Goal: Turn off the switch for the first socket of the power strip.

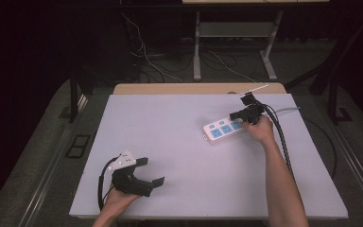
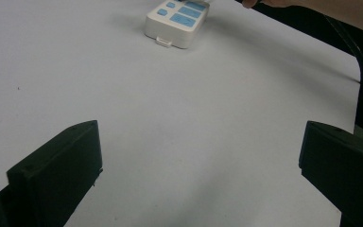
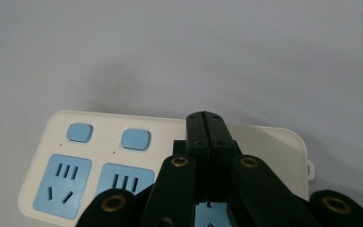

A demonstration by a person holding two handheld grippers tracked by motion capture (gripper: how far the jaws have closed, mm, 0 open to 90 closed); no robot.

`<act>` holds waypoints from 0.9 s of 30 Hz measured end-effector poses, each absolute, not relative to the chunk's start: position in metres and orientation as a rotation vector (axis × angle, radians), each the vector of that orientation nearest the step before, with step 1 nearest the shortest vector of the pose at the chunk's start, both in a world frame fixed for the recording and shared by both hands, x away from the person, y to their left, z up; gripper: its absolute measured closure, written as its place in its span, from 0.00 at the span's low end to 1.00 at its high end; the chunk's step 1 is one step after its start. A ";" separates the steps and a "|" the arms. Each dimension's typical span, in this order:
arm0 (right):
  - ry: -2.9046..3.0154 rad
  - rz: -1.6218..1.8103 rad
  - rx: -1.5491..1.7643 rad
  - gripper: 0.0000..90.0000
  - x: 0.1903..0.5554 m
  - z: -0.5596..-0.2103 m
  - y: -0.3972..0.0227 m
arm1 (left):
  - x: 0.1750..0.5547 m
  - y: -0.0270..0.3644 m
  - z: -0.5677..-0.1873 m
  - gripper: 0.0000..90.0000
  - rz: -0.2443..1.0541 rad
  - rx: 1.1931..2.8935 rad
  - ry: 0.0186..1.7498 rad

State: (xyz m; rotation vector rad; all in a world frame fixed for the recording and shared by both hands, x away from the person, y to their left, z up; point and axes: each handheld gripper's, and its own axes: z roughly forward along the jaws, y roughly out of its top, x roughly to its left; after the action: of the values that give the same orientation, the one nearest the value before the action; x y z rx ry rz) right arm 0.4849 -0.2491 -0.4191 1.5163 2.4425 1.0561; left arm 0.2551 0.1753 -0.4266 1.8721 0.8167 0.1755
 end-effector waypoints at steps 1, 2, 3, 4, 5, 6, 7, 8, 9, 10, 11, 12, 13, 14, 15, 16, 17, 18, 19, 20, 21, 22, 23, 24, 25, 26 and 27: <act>2.438 1.064 1.510 1.00 0.485 -0.420 -0.249 | 0.255 0.175 -0.427 0.00 0.174 1.872 0.817; 2.434 1.072 1.510 1.00 0.484 -0.420 -0.250 | 0.255 0.175 -0.427 0.00 0.174 1.872 0.816; 2.429 1.090 1.518 1.00 0.484 -0.421 -0.252 | 0.255 0.175 -0.427 0.00 0.173 1.872 0.818; 2.422 1.112 1.526 1.00 0.483 -0.423 -0.253 | 0.255 0.175 -0.427 0.00 0.172 1.872 0.819; 2.411 1.136 1.536 1.00 0.483 -0.424 -0.255 | 0.255 0.175 -0.427 0.00 0.173 1.871 0.819; 2.402 1.157 1.541 1.00 0.482 -0.425 -0.256 | 0.255 0.175 -0.427 0.00 0.172 1.870 0.819; 2.396 1.170 1.545 1.00 0.482 -0.426 -0.257 | 0.255 0.175 -0.427 0.00 0.172 1.870 0.819; 2.393 1.176 1.550 1.00 0.481 -0.427 -0.257 | 0.255 0.175 -0.427 0.00 0.172 1.871 0.818; 2.389 1.173 1.545 1.00 0.481 -0.428 -0.257 | 0.254 0.175 -0.427 0.00 0.172 1.872 0.818; 2.389 1.173 1.545 1.00 0.481 -0.428 -0.257 | 0.254 0.175 -0.427 0.00 0.172 1.872 0.818; 2.386 1.174 1.550 1.00 0.480 -0.428 -0.256 | 0.254 0.175 -0.427 0.00 0.172 1.870 0.818; 2.384 1.176 1.555 1.00 0.481 -0.428 -0.256 | 0.254 0.175 -0.427 0.00 0.172 1.870 0.818; 2.387 1.174 1.553 1.00 0.481 -0.428 -0.257 | 0.254 0.175 -0.427 0.00 0.172 1.871 0.817; 2.388 1.168 1.547 1.00 0.481 -0.427 -0.256 | 0.254 0.175 -0.427 0.00 0.172 1.872 0.817; 2.389 1.164 1.545 1.00 0.481 -0.427 -0.256 | 0.254 0.175 -0.427 0.00 0.171 1.872 0.817; 2.390 1.165 1.547 1.00 0.481 -0.427 -0.256 | 0.254 0.175 -0.427 0.00 0.170 1.872 0.816; 2.390 1.165 1.548 1.00 0.481 -0.427 -0.256 | 0.255 0.175 -0.428 0.00 0.169 1.872 0.818; 2.391 1.164 1.547 1.00 0.481 -0.427 -0.256 | 0.255 0.175 -0.428 0.00 0.169 1.873 0.818; 2.391 1.163 1.547 1.00 0.481 -0.427 -0.256 | 0.255 0.175 -0.428 0.00 0.169 1.873 0.818; 2.389 1.166 1.547 1.00 0.481 -0.427 -0.256 | 0.255 0.175 -0.428 0.00 0.169 1.874 0.818; 2.386 1.167 1.548 1.00 0.481 -0.427 -0.256 | 0.255 0.175 -0.428 0.00 0.170 1.875 0.816; 2.383 1.162 1.546 1.00 0.480 -0.427 -0.255 | 0.256 0.175 -0.428 0.00 0.169 1.877 0.816; 2.382 1.153 1.548 1.00 0.480 -0.426 -0.254 | 0.256 0.175 -0.428 0.00 0.168 1.877 0.817; 2.382 1.144 1.544 1.00 0.480 -0.426 -0.253 | 0.256 0.175 -0.428 0.00 0.168 1.877 0.817; 2.380 1.140 1.541 1.00 0.480 -0.426 -0.253 | 0.256 0.175 -0.428 0.00 0.168 1.877 0.817; 2.380 1.141 1.545 1.00 0.480 -0.426 -0.253 | 0.256 0.175 -0.428 0.00 0.168 1.876 0.817; 2.378 1.144 1.554 1.00 0.480 -0.426 -0.254 | 0.256 0.175 -0.428 0.00 0.168 1.874 0.817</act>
State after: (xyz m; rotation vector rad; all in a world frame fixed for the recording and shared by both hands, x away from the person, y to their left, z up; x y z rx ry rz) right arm 0.4796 -0.2535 -0.4257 1.5536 2.3778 1.1441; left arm 0.2555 0.1747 -0.4279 1.8742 0.8173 0.1680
